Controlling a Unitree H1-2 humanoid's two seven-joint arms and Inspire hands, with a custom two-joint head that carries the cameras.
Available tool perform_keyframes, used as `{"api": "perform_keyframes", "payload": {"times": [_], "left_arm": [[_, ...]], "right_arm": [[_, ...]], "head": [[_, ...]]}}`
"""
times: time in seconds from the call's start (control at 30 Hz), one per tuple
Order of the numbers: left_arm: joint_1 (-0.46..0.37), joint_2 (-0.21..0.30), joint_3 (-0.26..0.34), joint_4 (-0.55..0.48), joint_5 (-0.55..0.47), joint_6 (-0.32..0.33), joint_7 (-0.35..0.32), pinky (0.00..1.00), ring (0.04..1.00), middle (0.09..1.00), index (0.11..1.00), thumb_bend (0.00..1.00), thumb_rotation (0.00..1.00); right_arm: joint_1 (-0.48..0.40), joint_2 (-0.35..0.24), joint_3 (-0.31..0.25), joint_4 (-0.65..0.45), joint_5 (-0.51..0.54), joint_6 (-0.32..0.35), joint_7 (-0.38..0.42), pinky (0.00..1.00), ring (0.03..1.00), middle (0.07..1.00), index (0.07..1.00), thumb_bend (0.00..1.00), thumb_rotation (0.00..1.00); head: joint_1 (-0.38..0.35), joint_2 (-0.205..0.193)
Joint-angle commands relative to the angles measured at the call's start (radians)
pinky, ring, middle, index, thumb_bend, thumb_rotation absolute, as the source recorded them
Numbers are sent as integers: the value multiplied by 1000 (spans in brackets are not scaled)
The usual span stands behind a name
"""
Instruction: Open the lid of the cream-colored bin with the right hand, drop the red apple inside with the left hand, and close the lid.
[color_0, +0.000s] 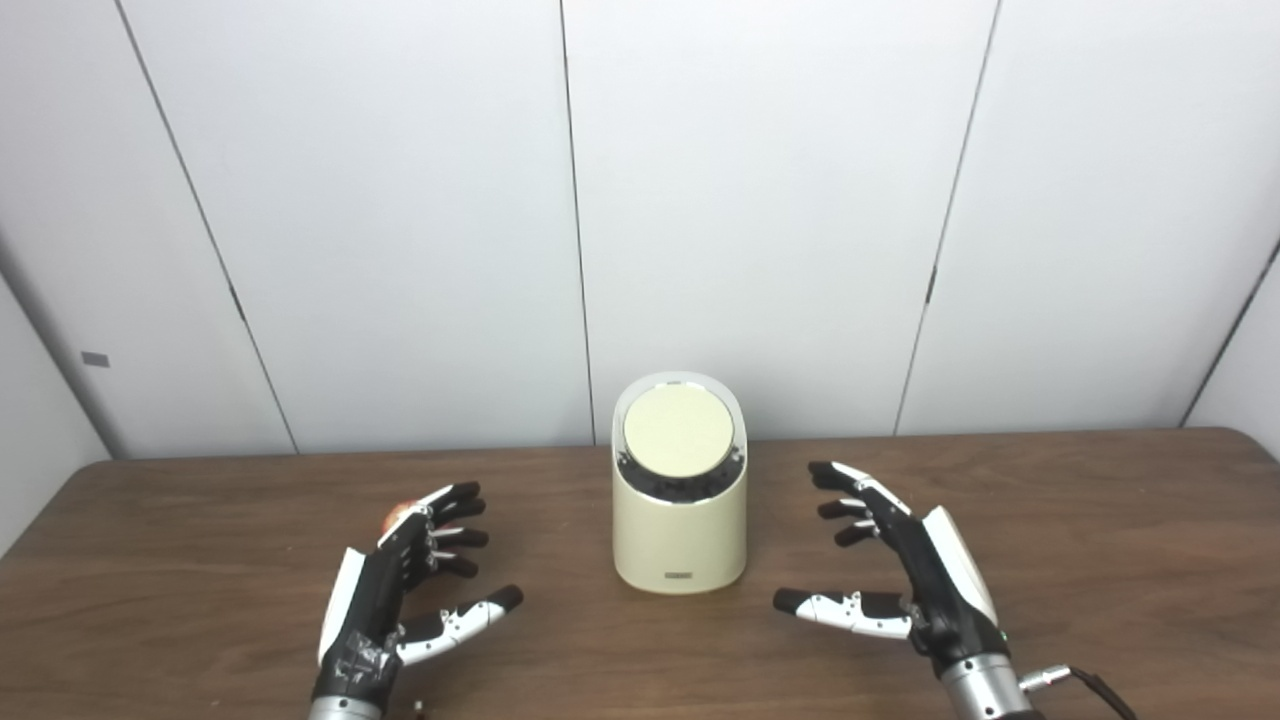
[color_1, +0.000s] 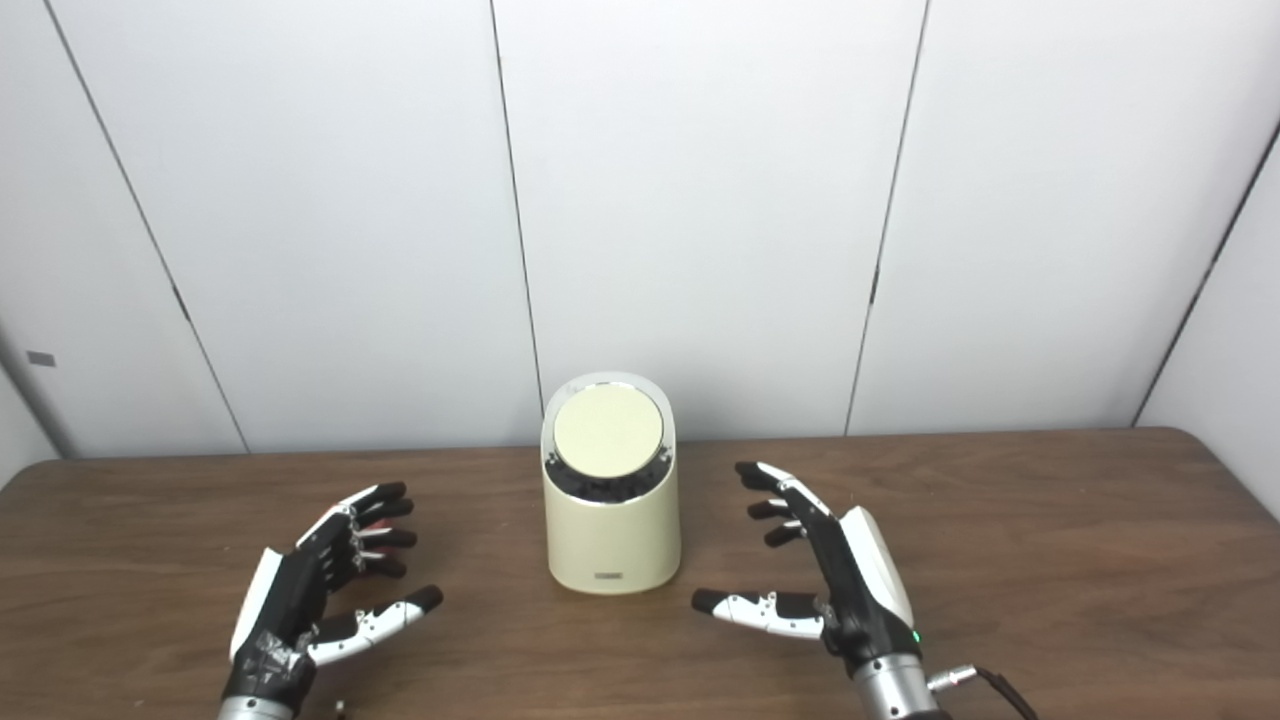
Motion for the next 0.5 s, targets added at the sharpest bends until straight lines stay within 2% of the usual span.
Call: {"api": "perform_keyframes", "payload": {"times": [0.0,0.47], "left_arm": [[-41,8,4,-22,-11,-29,10,577,691,790,818,703,0],[-42,6,4,-23,-12,-30,10,584,694,788,815,706,0]], "right_arm": [[-28,3,-1,-33,4,-22,-12,596,721,806,803,721,271],[-31,-1,0,-23,3,-33,-15,596,719,806,802,719,279]], "head": [[0,1],[5,-5]]}}
